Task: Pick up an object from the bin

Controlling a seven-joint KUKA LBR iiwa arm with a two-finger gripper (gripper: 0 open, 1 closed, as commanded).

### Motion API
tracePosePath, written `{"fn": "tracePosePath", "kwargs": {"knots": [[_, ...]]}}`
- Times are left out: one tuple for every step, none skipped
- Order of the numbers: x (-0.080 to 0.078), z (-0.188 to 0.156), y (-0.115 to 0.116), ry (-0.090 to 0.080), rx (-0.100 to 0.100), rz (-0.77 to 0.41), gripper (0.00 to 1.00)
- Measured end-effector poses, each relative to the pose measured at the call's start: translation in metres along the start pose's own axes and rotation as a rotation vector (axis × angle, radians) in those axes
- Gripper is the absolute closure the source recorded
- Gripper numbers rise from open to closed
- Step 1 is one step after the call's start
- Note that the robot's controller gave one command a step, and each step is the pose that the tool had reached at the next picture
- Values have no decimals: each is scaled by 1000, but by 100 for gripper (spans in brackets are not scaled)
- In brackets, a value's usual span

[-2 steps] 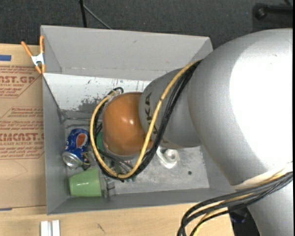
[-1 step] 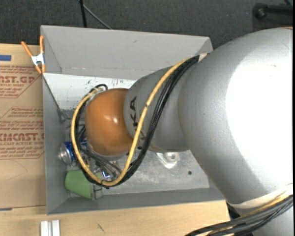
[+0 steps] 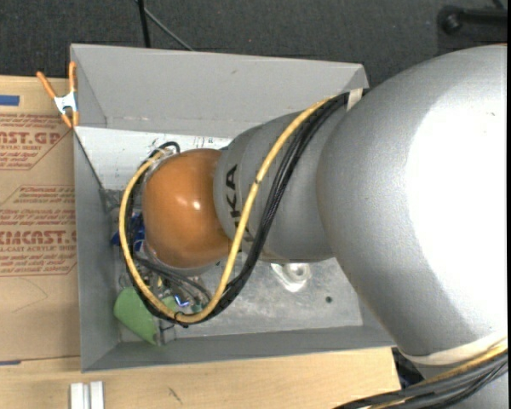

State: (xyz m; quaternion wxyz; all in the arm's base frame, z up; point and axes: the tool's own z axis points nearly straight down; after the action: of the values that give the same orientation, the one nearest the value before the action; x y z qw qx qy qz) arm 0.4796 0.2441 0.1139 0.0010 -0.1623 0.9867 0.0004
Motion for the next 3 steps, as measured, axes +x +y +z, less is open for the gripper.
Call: {"fn": "tracePosePath", "kwargs": {"knots": [[-7,44,0,1,-1,189,0],[-8,43,0,-1,-2,189,0],[-9,41,-1,-5,0,190,100]]}}
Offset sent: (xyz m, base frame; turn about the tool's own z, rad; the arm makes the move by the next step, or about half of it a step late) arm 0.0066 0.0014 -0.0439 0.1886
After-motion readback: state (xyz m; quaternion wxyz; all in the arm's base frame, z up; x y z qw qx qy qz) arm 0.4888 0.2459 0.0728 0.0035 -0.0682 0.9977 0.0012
